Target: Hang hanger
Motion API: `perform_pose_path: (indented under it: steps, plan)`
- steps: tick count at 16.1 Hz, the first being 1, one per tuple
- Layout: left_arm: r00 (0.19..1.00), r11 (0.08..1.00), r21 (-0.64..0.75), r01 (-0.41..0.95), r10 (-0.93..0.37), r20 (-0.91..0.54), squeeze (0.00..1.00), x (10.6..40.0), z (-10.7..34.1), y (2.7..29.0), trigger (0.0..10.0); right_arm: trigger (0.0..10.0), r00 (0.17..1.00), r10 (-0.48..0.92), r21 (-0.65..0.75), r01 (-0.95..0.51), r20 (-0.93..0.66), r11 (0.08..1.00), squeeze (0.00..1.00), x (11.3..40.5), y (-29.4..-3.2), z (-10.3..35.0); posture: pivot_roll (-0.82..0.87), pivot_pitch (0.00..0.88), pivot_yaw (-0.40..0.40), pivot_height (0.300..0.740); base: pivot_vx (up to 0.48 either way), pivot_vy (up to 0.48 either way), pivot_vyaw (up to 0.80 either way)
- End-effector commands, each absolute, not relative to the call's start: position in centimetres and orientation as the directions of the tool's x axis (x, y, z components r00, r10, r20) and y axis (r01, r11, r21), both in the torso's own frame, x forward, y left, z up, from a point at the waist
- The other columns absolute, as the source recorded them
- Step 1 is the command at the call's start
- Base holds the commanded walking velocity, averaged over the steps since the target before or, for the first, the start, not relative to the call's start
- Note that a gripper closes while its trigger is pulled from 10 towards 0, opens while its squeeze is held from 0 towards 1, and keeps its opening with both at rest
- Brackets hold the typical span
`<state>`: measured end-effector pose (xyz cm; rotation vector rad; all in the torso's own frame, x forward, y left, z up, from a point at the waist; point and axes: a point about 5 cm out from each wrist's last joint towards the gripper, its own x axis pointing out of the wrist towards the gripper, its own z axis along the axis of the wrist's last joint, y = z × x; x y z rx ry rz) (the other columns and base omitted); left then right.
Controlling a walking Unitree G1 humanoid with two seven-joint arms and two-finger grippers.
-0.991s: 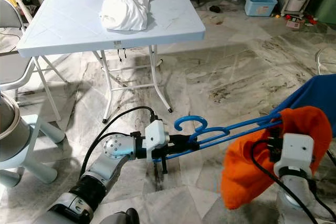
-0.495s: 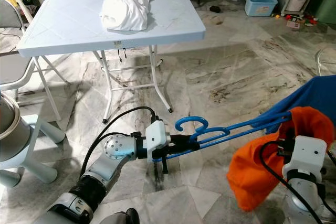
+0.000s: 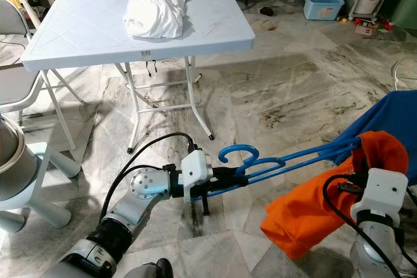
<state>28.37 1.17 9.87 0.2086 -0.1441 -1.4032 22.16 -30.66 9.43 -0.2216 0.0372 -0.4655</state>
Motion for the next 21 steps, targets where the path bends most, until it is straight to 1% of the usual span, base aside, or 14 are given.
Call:
perform_pose_path:
  steps: [1,4,7,8,9,10,11,12,13,15,16,18,19,21]
  plan:
    - [0.154,0.146,0.248,0.958,-0.988,-0.015,0.00,28.3,10.1,0.9,0.0,0.0,0.887,-0.460,-0.216,0.458,0.047,0.862,0.00,21.8,-31.0,10.0,-0.09,0.125,0.002,0.740,0.000,0.000,0.00]
    - [0.156,0.147,0.248,0.958,-0.988,-0.017,0.00,28.3,10.0,0.9,0.0,0.0,0.887,-0.459,-0.213,0.459,0.052,0.863,0.00,21.8,-31.0,10.0,-0.09,0.127,0.002,0.740,0.000,0.000,0.00]
    - [0.170,0.149,0.255,0.955,-0.983,-0.062,0.00,28.3,9.2,1.3,0.0,0.0,0.890,-0.445,-0.189,0.456,0.096,0.870,0.00,21.8,-30.4,11.0,-0.08,0.119,0.003,0.740,0.000,0.000,0.00]
    - [0.190,0.147,0.280,0.949,-0.973,-0.132,0.00,28.3,8.4,1.6,0.0,0.0,0.890,-0.438,-0.180,0.455,0.123,0.872,0.00,21.8,-30.2,11.9,-0.08,0.113,0.001,0.740,0.000,0.000,0.00]
    - [0.197,0.126,0.303,0.945,-0.956,-0.216,0.00,28.4,7.6,2.0,0.0,0.0,0.891,-0.422,-0.170,0.447,0.166,0.878,0.00,22.0,-29.9,13.2,-0.08,0.113,0.002,0.740,0.000,0.000,0.00]
    - [0.195,0.112,0.304,0.946,-0.946,-0.258,0.00,28.4,7.1,2.3,0.0,0.0,0.891,-0.412,-0.167,0.443,0.190,0.881,0.00,22.1,-29.8,14.1,-0.09,0.109,0.001,0.740,0.000,0.000,0.00]
    - [0.183,0.093,0.298,0.950,-0.940,-0.287,0.00,28.3,6.7,2.6,0.0,0.0,0.888,-0.404,-0.161,0.442,0.220,0.882,0.00,22.2,-29.7,15.1,-0.09,0.108,0.002,0.740,0.000,0.000,0.00]
    - [0.163,0.046,0.310,0.950,-0.917,-0.363,0.00,28.2,6.0,3.2,0.0,0.0,0.883,-0.393,-0.152,0.438,0.256,0.886,0.00,22.5,-29.5,16.5,-0.09,0.108,0.003,0.740,0.000,0.000,0.00]
    - [0.150,0.013,0.319,0.948,-0.901,-0.408,0.00,28.2,5.6,3.5,0.0,0.0,0.881,-0.383,-0.148,0.433,0.276,0.889,0.00,22.7,-29.3,17.3,-0.09,0.109,0.005,0.740,0.000,0.000,0.00]
    - [0.135,0.001,0.316,0.949,-0.906,-0.401,0.00,28.0,5.6,3.5,0.0,0.0,0.884,-0.378,-0.153,0.428,0.274,0.891,0.00,23.3,-29.2,17.7,-0.09,0.108,0.006,0.740,0.000,0.000,0.00]
    - [0.121,-0.019,0.329,0.944,-0.908,-0.401,0.00,28.0,5.8,3.5,0.0,0.0,0.886,-0.390,-0.161,0.435,0.250,0.886,0.00,23.4,-29.4,17.1,-0.09,0.107,0.005,0.740,0.000,0.000,0.00]
    - [0.131,-0.011,0.346,0.938,-0.913,-0.386,0.00,28.4,6.4,3.8,0.0,0.0,0.879,-0.434,-0.177,0.467,0.195,0.866,0.00,23.2,-30.3,15.8,-0.08,0.103,-0.002,0.740,0.000,0.000,0.00]
    - [0.190,0.074,0.370,0.926,-0.939,-0.286,0.00,29.2,7.7,4.4,0.0,0.0,0.852,-0.503,-0.195,0.523,0.145,0.830,0.00,22.3,-31.4,14.1,-0.06,0.102,-0.005,0.740,0.000,0.000,0.00]
    - [0.225,0.147,0.345,0.927,-0.954,-0.198,0.00,29.5,8.5,4.9,0.0,0.0,0.821,-0.556,-0.221,0.570,0.128,0.791,0.00,21.6,-32.2,13.4,-0.06,0.104,-0.006,0.740,0.000,0.000,0.00]
